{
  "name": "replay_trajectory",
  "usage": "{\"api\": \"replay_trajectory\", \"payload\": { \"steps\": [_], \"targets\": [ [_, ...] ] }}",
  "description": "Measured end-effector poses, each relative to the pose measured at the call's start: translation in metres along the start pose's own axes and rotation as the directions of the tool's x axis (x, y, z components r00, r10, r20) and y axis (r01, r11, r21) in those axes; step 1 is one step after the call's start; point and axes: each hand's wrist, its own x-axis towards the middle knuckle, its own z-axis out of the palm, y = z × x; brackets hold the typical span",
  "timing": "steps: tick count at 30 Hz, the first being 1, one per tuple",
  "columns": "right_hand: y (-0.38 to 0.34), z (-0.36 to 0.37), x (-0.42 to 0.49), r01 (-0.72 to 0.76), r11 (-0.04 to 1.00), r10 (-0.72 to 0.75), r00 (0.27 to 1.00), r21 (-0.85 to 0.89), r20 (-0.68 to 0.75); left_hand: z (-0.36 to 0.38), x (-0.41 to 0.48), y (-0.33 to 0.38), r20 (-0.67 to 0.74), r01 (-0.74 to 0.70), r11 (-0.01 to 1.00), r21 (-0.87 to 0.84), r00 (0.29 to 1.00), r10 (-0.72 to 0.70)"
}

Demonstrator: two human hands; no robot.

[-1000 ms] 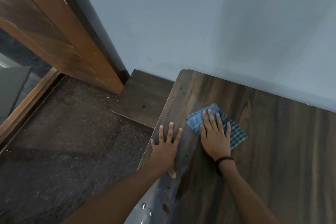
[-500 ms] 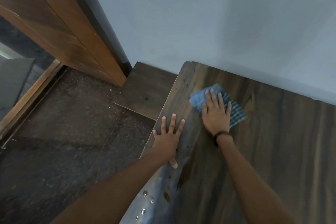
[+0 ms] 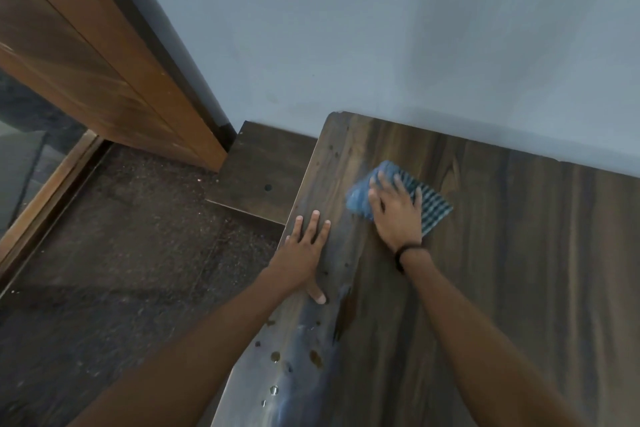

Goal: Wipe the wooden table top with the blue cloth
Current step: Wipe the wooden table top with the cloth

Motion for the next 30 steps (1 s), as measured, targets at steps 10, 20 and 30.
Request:
{"api": "replay_trajectory", "payload": {
  "steps": [10, 20, 30],
  "targets": [
    [0.019, 0.003, -0.113, 0.187, 0.969, -0.203, 0.976, 0.164, 0.085, 0.001, -0.001, -0.012, 0.010, -0.024, 0.998, 0.050, 1.000, 0.024],
    [0.030, -0.040, -0.091, -0.182, 0.982, 0.181, 0.983, -0.051, -0.038, -0.002, -0.006, -0.009, -0.023, -0.038, 0.999, 0.038, 0.999, 0.039],
    [-0.008, -0.114, -0.021, -0.205, 0.975, 0.215, 0.969, 0.085, -0.126, -0.004, -0.014, -0.017, -0.032, -0.094, 0.995, 0.022, 0.995, 0.094]
  ]
}}
